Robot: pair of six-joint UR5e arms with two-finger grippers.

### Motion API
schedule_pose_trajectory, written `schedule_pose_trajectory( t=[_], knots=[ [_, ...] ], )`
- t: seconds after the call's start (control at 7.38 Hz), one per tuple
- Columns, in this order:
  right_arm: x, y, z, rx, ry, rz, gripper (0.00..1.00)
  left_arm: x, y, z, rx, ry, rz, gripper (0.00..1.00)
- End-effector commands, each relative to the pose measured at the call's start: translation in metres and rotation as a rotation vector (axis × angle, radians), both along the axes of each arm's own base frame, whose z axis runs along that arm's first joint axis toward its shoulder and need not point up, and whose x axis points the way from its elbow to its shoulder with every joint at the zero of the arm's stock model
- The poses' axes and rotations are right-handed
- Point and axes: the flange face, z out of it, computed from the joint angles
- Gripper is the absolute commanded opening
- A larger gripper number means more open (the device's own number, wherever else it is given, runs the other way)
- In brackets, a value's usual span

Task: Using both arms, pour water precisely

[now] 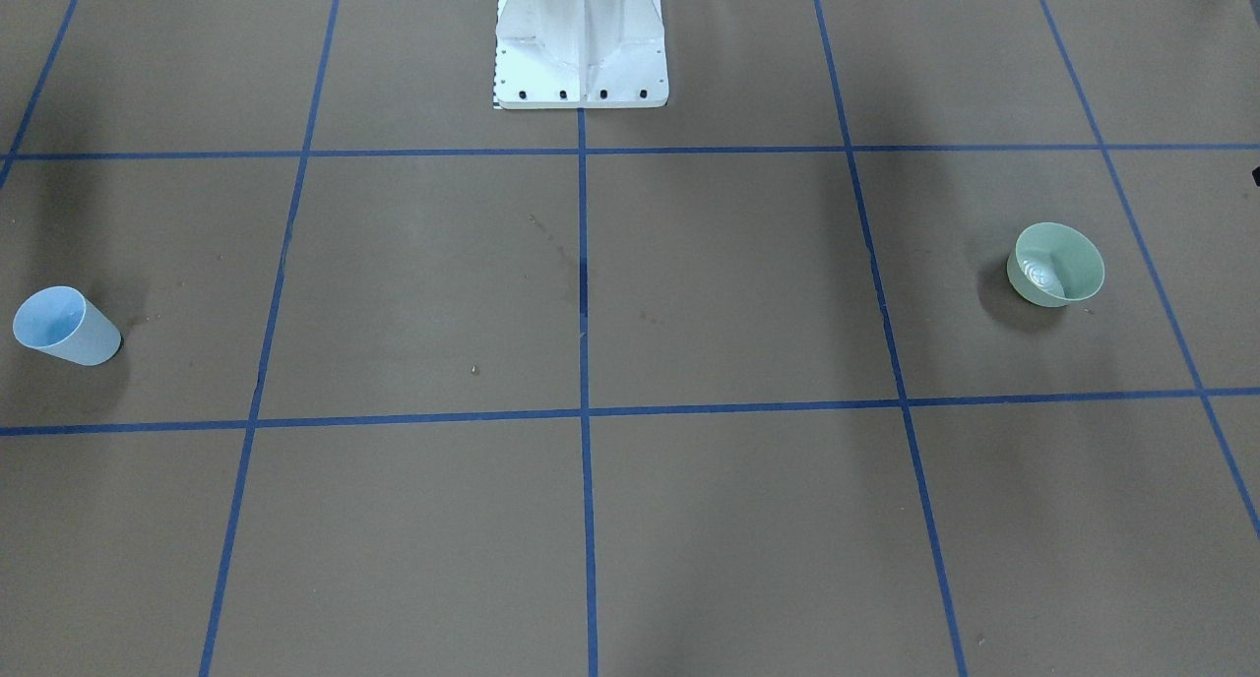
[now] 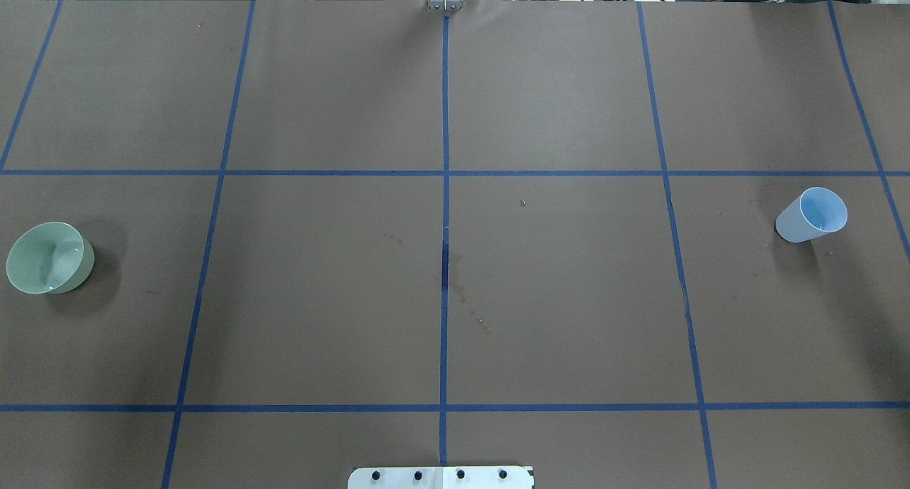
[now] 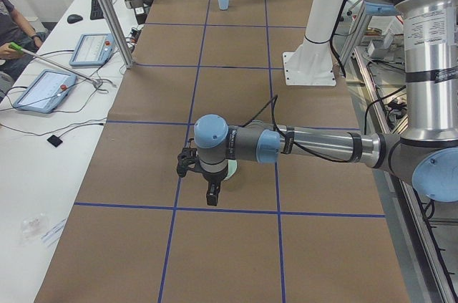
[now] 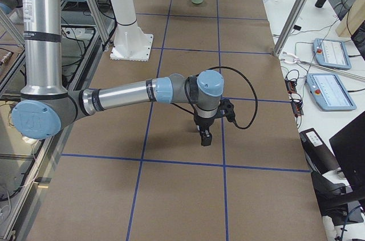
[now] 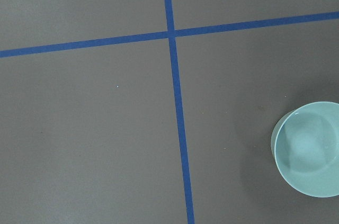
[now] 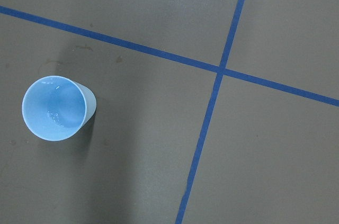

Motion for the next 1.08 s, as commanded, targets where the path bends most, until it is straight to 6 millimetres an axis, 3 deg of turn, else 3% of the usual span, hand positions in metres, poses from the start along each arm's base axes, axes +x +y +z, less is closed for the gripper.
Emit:
schedule_pose_trajectory(
  t=[0.0,0.41,0.54,0.81,0.95],
  knots=[
    [-0.001,0.002,0.003,-0.011,-0.01,0.0,0.99,0.0,0.003,-0.004,0.008,0.003,0.0,1.0],
    [-0.001,0.001,0.004,-0.01,-0.007,-0.001,0.99,0.005,0.003,-0.011,0.018,0.047,0.008,1.0],
    [-0.001,0.001,0.005,-0.013,-0.007,0.0,0.99,0.019,0.0,-0.006,0.008,0.057,0.039,1.0],
    [-0.001,0.001,0.005,-0.012,-0.009,-0.001,0.99,0.074,-0.011,-0.016,-0.013,0.06,0.098,1.0],
    [-0.001,0.002,0.006,-0.015,-0.009,-0.001,0.99,0.098,-0.014,-0.004,-0.024,0.072,0.064,1.0]
  ],
)
